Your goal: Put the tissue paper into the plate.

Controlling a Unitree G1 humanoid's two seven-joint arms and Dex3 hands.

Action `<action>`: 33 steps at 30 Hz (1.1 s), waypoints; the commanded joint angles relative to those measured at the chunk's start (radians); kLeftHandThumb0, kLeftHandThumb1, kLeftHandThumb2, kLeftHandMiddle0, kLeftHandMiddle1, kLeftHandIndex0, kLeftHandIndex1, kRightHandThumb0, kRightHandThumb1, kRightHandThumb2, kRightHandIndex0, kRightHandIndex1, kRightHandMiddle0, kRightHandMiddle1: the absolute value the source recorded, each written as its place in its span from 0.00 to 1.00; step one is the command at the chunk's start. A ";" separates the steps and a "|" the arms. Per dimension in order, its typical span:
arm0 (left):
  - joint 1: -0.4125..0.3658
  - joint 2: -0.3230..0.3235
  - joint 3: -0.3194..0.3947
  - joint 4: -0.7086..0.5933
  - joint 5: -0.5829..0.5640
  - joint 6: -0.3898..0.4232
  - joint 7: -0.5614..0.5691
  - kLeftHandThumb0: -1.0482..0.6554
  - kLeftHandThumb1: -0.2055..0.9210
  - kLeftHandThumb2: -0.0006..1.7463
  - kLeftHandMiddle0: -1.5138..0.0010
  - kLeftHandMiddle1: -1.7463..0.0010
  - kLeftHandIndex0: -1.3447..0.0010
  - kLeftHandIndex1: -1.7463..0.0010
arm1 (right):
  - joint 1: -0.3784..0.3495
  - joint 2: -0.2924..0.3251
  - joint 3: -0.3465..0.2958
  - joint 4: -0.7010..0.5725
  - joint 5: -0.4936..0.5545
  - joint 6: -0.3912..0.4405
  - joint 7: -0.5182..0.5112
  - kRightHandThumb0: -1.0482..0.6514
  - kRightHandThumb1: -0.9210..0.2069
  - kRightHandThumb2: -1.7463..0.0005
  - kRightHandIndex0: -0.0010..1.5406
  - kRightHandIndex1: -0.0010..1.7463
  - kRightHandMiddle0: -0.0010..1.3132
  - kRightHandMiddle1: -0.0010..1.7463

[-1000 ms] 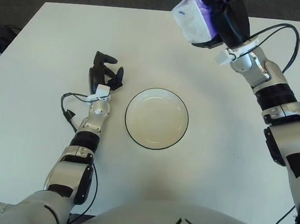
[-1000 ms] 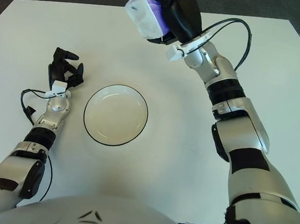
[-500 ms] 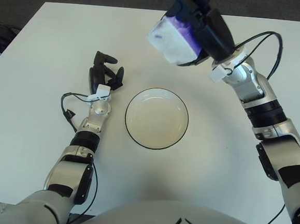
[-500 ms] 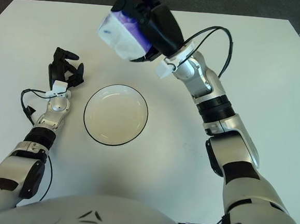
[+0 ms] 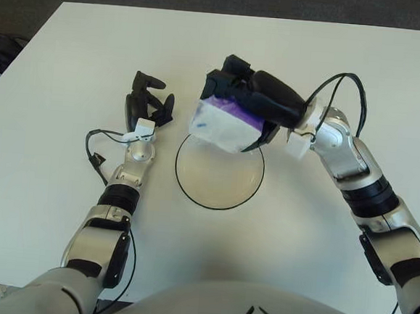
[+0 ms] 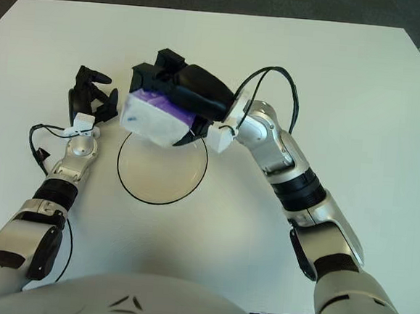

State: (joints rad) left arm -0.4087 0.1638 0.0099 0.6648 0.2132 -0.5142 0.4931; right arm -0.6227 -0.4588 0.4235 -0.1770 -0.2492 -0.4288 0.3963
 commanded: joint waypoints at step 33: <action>0.229 -0.057 -0.013 -0.018 0.031 0.101 -0.001 0.38 0.74 0.48 0.26 0.00 0.66 0.06 | -0.012 -0.057 -0.065 -0.028 -0.146 -0.233 0.067 0.62 0.69 0.12 0.48 1.00 0.38 1.00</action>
State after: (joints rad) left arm -0.3400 0.1445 0.0189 0.5555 0.2251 -0.4555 0.4994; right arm -0.6142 -0.5204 0.3770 -0.2045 -0.3878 -0.6382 0.4611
